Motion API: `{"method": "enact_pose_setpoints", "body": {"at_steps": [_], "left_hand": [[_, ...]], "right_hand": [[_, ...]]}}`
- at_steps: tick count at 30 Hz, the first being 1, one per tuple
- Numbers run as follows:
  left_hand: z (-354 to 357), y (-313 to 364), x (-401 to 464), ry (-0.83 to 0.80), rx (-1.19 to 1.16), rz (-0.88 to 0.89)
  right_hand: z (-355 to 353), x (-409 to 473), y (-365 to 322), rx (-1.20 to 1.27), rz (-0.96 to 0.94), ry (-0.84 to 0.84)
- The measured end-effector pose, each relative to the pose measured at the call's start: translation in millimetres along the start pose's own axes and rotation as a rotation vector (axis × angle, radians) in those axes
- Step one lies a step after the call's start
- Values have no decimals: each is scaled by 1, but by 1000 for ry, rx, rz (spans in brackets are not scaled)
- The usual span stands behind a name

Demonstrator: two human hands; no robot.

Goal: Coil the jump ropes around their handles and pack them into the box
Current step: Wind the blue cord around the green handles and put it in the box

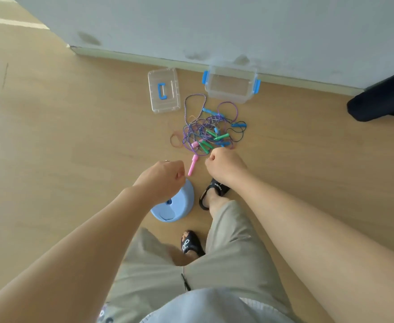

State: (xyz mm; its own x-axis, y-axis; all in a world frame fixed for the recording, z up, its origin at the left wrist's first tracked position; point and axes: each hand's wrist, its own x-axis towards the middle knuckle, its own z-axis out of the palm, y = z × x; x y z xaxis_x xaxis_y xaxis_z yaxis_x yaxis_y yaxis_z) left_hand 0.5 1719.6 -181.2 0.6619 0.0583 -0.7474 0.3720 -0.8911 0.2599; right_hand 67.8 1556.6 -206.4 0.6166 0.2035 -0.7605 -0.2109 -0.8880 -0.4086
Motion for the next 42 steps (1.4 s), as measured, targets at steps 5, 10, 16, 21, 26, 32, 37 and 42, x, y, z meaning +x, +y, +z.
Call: {"method": "enact_pose_setpoints", "body": {"at_steps": [5,10,16,21,26,32,37,42], "left_hand": [[-16,-13,71,-61,23,27],[-15,-35,166,-100,46,101],[14,-91,331,-148,197,251],[57,-147,459,-116,168,278],[114,-179,562,-146,265,313],[168,-184,612,-220,321,329],[178,-175,605,-201,409,390],[176,-177,602,-133,381,389]], "right_hand": [[-4,58,-6,62,49,-1],[18,142,0,107,145,1],[75,294,11,152,225,68],[131,411,32,14,248,71],[180,502,77,-194,281,105],[234,555,124,-222,277,68],[269,558,136,-266,246,94],[256,568,135,-269,196,325]]}}
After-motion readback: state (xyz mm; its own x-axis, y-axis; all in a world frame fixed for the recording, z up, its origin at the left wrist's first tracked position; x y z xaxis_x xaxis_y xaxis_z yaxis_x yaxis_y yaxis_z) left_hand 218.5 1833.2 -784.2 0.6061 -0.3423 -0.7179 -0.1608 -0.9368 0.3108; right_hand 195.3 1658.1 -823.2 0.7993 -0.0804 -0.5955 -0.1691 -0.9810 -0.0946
